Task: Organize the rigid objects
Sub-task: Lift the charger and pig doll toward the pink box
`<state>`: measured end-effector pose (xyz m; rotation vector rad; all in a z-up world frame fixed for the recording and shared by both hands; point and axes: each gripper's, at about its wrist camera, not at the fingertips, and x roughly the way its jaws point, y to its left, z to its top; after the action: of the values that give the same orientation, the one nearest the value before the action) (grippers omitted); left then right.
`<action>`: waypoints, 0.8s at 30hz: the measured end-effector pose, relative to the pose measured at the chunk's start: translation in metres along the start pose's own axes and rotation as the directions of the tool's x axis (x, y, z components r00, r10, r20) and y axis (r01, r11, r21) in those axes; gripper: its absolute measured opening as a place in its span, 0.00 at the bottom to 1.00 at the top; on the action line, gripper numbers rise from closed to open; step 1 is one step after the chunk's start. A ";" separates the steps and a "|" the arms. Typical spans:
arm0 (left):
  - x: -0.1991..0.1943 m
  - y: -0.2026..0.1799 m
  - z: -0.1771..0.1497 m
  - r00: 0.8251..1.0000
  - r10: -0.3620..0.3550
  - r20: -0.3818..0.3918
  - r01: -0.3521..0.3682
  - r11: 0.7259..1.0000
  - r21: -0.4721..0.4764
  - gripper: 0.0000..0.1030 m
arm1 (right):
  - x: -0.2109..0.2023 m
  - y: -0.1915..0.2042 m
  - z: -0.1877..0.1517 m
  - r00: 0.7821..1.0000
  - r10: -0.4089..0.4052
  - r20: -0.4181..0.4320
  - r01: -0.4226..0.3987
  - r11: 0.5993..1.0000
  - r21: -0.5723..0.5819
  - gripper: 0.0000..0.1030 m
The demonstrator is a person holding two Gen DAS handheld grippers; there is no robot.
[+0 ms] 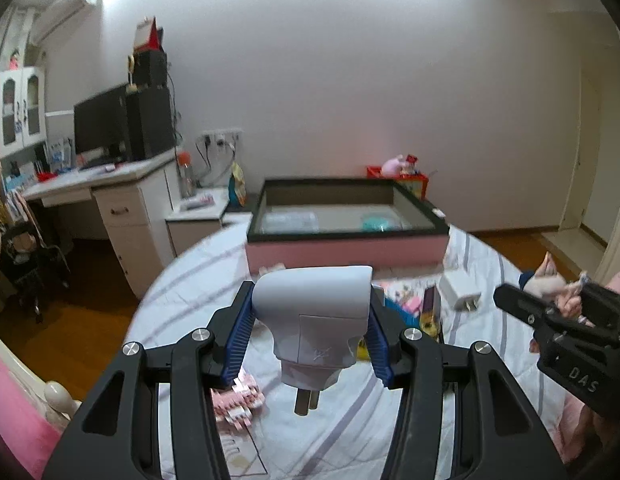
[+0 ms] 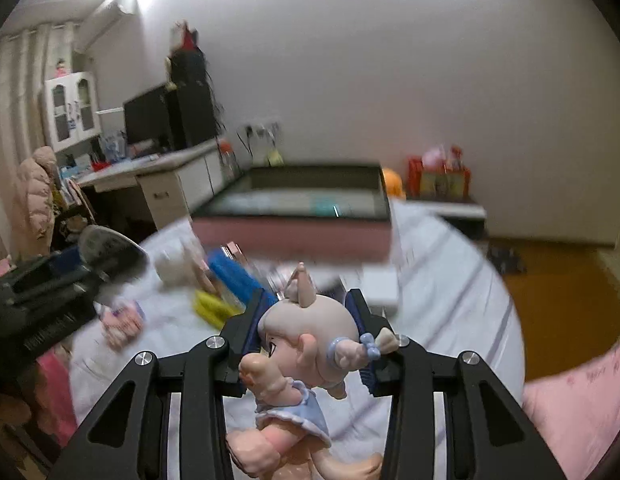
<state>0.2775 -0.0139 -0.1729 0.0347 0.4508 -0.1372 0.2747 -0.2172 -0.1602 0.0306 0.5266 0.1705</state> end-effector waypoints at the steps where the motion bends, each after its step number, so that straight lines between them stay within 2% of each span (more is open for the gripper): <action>1: -0.004 0.000 0.003 1.000 0.004 0.015 -0.004 1.000 -0.001 0.50 | -0.005 0.006 0.006 1.000 0.000 0.026 0.001 1.000 -0.014 0.40; 6: -0.023 -0.004 0.018 0.995 0.032 0.089 -0.034 0.999 0.014 0.50 | -0.018 0.021 0.021 0.995 0.003 0.095 0.000 0.999 -0.038 0.40; 15: -0.032 -0.006 0.034 0.991 0.030 0.134 -0.034 0.999 0.022 0.50 | -0.029 0.028 0.036 0.988 0.002 0.155 0.007 0.998 -0.058 0.40; 24: -0.006 -0.010 0.074 0.987 -0.047 0.153 0.043 0.999 0.028 0.50 | -0.015 0.019 0.063 0.983 -0.013 0.185 0.026 0.997 -0.067 0.40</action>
<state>0.3024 -0.0273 -0.1036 0.0380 0.2961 -0.1889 0.2903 -0.2001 -0.0967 -0.0266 0.3356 0.1649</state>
